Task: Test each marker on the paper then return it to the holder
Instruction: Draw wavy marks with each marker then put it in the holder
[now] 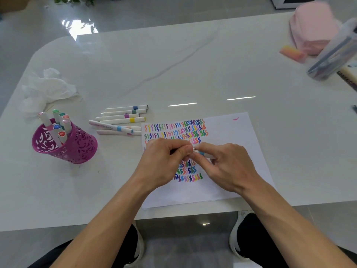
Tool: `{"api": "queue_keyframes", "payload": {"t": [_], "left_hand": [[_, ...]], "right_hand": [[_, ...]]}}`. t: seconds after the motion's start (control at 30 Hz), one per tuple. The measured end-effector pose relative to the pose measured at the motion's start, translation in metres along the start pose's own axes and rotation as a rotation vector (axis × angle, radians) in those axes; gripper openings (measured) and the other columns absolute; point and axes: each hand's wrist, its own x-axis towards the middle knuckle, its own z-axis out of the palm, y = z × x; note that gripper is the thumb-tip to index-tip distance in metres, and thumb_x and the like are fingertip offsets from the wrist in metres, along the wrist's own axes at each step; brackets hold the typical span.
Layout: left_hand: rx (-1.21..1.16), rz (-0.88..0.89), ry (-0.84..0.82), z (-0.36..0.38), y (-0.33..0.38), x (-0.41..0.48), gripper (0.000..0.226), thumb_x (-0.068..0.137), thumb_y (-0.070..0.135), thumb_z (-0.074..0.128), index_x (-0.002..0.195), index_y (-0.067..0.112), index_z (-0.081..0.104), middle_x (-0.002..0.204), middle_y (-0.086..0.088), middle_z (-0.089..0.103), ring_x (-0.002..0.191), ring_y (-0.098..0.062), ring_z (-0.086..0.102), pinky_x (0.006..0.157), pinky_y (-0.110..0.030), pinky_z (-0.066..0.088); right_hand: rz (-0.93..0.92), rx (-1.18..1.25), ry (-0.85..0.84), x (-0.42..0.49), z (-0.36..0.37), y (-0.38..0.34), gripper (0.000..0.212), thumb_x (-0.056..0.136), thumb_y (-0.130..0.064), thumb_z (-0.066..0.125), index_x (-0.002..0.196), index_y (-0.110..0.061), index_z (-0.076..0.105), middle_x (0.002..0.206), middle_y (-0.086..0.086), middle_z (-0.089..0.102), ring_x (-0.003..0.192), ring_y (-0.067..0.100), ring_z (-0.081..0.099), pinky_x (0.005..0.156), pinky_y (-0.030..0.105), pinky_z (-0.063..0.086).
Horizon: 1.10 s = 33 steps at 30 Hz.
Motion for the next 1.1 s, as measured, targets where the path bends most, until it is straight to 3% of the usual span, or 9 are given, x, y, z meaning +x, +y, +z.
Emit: {"api": "queue_keyframes", "payload": {"t": [0.13,0.27,0.37,0.53,0.67,0.73,0.8,0.9,1.1], "left_hand": [[-0.013,0.007,0.055,0.000,0.003,0.002,0.017,0.099,0.029,0.063,0.088,0.031,0.076,0.067,0.018,0.068,0.065,-0.001,0.063,0.059,-0.010,0.046],[0.030,-0.047,0.158,0.000,-0.001,0.004,0.014,0.100,0.033,0.061,0.093,0.030,0.074,0.071,0.013,0.069,0.071,-0.004,0.064,0.061,-0.014,0.048],[0.112,-0.028,0.194,-0.002,-0.004,0.004,0.007,0.097,0.032,0.065,0.096,0.032,0.072,0.076,0.023,0.066,0.082,0.005,0.060,0.066,-0.003,0.042],[0.294,0.056,0.127,0.003,-0.011,0.001,0.008,0.094,0.031,0.069,0.101,0.030,0.073,0.098,0.018,0.063,0.087,0.002,0.055,0.075,-0.005,0.034],[0.400,0.122,0.104,0.004,-0.014,0.000,0.012,0.093,0.029,0.071,0.103,0.026,0.077,0.114,0.013,0.063,0.110,-0.006,0.050,0.090,-0.018,0.034],[0.433,0.128,0.075,0.004,-0.015,0.000,0.013,0.093,0.028,0.071,0.104,0.025,0.077,0.120,0.011,0.063,0.118,-0.008,0.049,0.094,-0.021,0.035],[0.459,0.127,0.049,0.005,-0.017,-0.001,0.014,0.092,0.027,0.072,0.105,0.025,0.077,0.125,0.008,0.064,0.122,-0.012,0.049,0.098,-0.027,0.039],[0.477,0.119,0.035,0.006,-0.019,-0.001,0.016,0.093,0.028,0.071,0.108,0.025,0.076,0.126,0.009,0.064,0.121,-0.012,0.049,0.097,-0.027,0.039],[0.462,0.111,0.033,0.007,-0.023,0.001,0.017,0.094,0.032,0.069,0.110,0.027,0.075,0.126,0.012,0.063,0.120,-0.009,0.047,0.092,-0.020,0.033]], "right_hand": [[0.091,0.094,-0.034,0.003,0.000,-0.001,0.030,0.101,-0.059,0.048,0.112,-0.032,0.053,0.062,-0.008,0.059,0.051,0.010,0.055,0.051,0.027,0.042],[0.234,0.407,-0.022,0.007,-0.006,0.009,0.018,0.105,-0.028,0.046,0.113,-0.036,0.033,0.075,-0.003,0.056,0.057,0.010,0.053,0.055,0.037,0.039],[0.300,0.619,0.048,0.012,-0.012,0.009,0.022,0.108,-0.014,0.044,0.111,-0.036,0.047,0.099,0.000,0.066,0.066,0.013,0.062,0.059,0.036,0.049],[0.368,1.111,0.071,0.019,-0.018,0.012,0.041,0.093,-0.005,0.038,0.117,-0.017,0.069,0.104,0.014,0.076,0.090,0.030,0.077,0.077,0.038,0.063],[0.317,0.892,0.114,0.016,-0.011,0.016,0.017,0.092,-0.029,0.071,0.106,-0.022,0.065,0.087,0.007,0.073,0.078,0.023,0.074,0.068,0.033,0.062],[0.359,0.854,0.139,0.014,-0.007,0.015,0.021,0.097,-0.042,0.062,0.092,-0.024,0.072,0.075,0.005,0.069,0.064,0.021,0.067,0.058,0.033,0.057],[0.383,0.844,0.154,0.012,-0.004,0.016,0.030,0.101,-0.039,0.051,0.092,-0.025,0.075,0.070,0.006,0.068,0.059,0.021,0.064,0.053,0.031,0.053],[0.380,0.855,0.164,0.011,-0.001,0.017,0.010,0.094,-0.028,0.059,0.103,-0.027,0.064,0.071,0.010,0.071,0.056,0.023,0.064,0.050,0.031,0.052],[0.424,0.809,0.210,0.009,0.008,0.021,0.016,0.084,-0.026,0.069,0.081,-0.023,0.054,0.069,0.010,0.072,0.053,0.024,0.067,0.048,0.030,0.052]]}}
